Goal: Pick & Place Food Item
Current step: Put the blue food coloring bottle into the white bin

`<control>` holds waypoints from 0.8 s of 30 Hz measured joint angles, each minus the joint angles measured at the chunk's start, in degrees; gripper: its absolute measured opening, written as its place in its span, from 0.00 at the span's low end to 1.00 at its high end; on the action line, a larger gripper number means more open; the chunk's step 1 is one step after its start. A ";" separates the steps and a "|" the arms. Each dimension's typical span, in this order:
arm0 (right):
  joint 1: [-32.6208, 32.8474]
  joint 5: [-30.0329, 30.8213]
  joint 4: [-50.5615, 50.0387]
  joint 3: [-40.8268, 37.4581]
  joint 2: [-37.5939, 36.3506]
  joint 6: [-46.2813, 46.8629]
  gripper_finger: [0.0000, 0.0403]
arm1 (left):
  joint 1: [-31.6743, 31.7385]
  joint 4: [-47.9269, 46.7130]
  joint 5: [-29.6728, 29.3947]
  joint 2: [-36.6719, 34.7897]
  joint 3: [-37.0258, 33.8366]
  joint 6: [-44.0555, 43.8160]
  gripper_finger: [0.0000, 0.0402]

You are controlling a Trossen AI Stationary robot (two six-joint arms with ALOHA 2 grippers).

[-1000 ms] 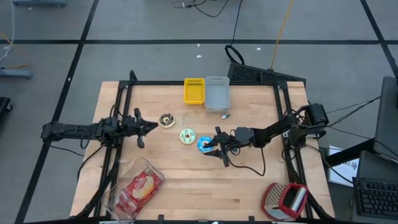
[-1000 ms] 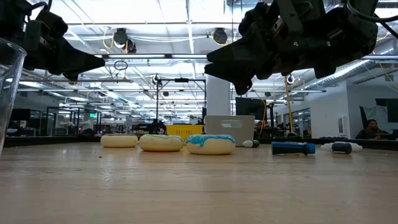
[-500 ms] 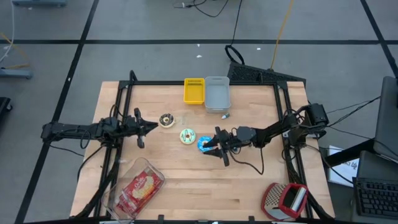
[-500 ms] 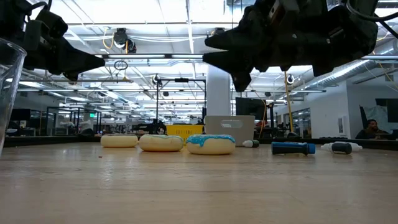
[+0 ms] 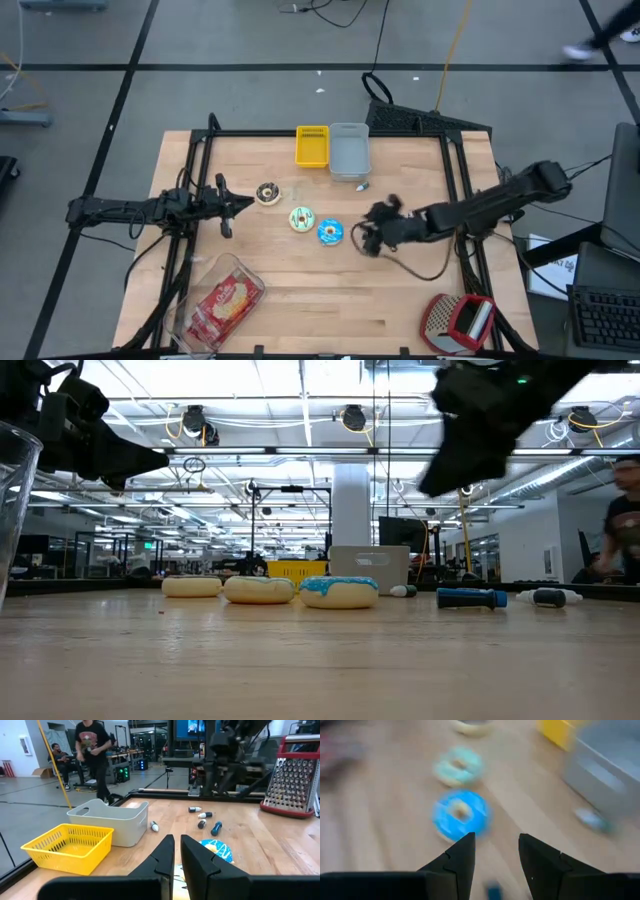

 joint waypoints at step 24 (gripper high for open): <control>-0.94 -4.18 -33.50 -11.97 -2.63 40.42 0.35 | 0.00 0.02 -0.07 0.00 0.00 -0.01 0.08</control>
